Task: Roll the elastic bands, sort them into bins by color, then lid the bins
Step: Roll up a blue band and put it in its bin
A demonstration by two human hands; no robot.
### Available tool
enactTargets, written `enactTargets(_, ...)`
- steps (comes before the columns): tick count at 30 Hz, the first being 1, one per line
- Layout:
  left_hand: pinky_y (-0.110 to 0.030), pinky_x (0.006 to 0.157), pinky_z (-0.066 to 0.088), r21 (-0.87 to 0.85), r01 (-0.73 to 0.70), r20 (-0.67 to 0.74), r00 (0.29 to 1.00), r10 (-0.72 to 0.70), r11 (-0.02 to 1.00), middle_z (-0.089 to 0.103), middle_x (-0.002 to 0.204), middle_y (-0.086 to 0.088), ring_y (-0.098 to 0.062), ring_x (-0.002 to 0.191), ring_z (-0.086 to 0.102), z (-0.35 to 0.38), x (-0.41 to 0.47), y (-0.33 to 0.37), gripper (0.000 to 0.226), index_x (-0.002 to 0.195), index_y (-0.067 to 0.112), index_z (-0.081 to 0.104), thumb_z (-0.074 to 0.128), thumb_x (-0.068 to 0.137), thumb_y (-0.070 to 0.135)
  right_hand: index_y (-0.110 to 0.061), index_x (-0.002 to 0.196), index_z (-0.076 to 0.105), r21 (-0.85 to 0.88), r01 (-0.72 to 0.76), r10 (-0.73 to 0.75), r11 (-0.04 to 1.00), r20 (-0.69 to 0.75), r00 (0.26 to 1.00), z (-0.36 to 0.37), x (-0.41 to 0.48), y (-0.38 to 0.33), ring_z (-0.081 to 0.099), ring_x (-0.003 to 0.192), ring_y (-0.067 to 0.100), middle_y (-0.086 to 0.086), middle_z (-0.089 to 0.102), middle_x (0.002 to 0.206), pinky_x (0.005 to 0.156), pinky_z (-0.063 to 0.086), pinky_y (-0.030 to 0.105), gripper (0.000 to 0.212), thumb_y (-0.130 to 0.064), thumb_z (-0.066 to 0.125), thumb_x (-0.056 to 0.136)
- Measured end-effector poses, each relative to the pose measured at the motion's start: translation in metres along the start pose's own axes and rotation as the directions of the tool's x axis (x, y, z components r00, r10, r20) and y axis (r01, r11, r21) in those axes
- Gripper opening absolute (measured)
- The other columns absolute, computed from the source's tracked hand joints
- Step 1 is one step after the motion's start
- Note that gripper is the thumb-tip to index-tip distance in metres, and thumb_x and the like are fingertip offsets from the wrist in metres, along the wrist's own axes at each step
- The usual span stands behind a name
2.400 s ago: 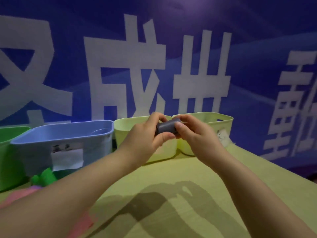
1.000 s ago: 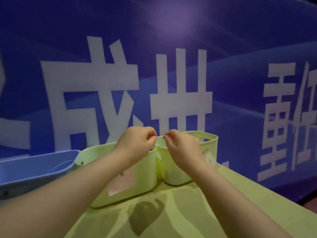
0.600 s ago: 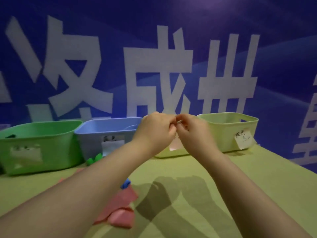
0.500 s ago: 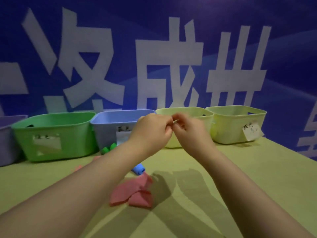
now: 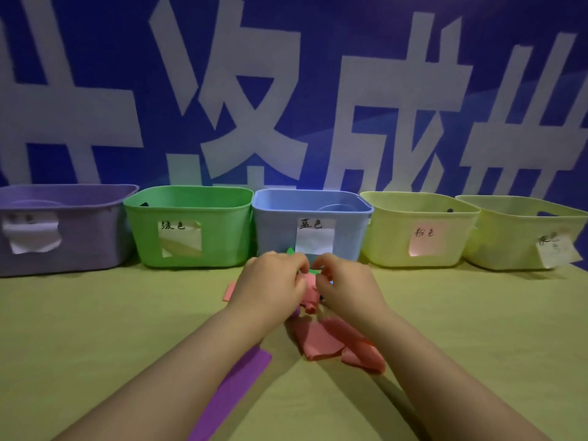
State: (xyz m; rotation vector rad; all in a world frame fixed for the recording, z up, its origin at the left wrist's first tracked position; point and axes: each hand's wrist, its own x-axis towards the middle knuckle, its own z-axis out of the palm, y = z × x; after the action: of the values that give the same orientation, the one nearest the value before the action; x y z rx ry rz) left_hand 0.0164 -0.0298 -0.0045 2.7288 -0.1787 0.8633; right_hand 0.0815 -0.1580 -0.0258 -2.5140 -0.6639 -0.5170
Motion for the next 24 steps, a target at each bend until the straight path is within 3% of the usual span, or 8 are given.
enactTargets(6, -0.030, 0.077, 0.036, 0.002, -0.022, -0.001, 1.000, 0.022, 1.000, 0.065, 0.098, 0.000, -0.021, 0.099, 0.052, 0.011, -0.007, -0.005, 0.023, 0.107, 0.022, 0.060, 0.045, 0.090, 0.021, -0.026, 0.115, 0.057, -0.115, -0.066, 0.069, 0.991, 0.026, 0.997, 0.015, 0.003, 0.025, 0.054, 0.106, 0.022, -0.002, 0.063, 0.113, 0.085, 0.036, 0.033, 0.030, -0.026, 0.049, 0.087)
enactTargets(11, -0.029, 0.076, 0.032, 0.040, -0.032, 0.018, 0.999, 0.031, 0.999, 0.063, 0.098, -0.001, -0.020, 0.096, 0.052, 0.015, -0.010, -0.009, 0.023, 0.108, 0.023, 0.058, 0.043, 0.091, 0.022, -0.028, 0.120, 0.052, -0.207, -0.178, 0.208, 0.962, 0.135, 0.969, 0.022, 0.004, 0.037, 0.053, 0.108, 0.025, 0.001, 0.058, 0.116, 0.083, 0.036, 0.034, 0.038, -0.037, 0.052, 0.083)
enactTargets(19, -0.033, 0.082, 0.041, -0.080, -0.025, -0.008, 1.000, 0.025, 0.996, 0.060, 0.106, 0.002, -0.020, 0.100, 0.054, 0.017, -0.007, -0.002, 0.025, 0.113, 0.021, 0.056, 0.046, 0.089, 0.020, -0.019, 0.123, 0.050, 0.015, -0.264, 0.258, 0.965, 0.159, 0.953, 0.013, 0.012, 0.040, 0.060, 0.091, 0.027, 0.010, 0.066, 0.100, 0.062, 0.036, 0.028, 0.036, -0.023, 0.051, 0.087)
enactTargets(24, -0.035, 0.078, 0.042, -0.078, 0.009, -0.021, 1.000, -0.010, 0.997, 0.058, 0.104, -0.001, -0.024, 0.095, 0.055, 0.022, -0.006, -0.003, 0.027, 0.112, 0.018, 0.055, 0.042, 0.090, 0.025, -0.023, 0.113, 0.051, 0.306, -0.271, 0.257, 0.912, 0.088, 0.962, -0.005, 0.014, 0.026, 0.051, 0.060, 0.017, 0.001, 0.058, 0.072, 0.052, 0.036, 0.029, 0.030, -0.018, 0.056, 0.084)
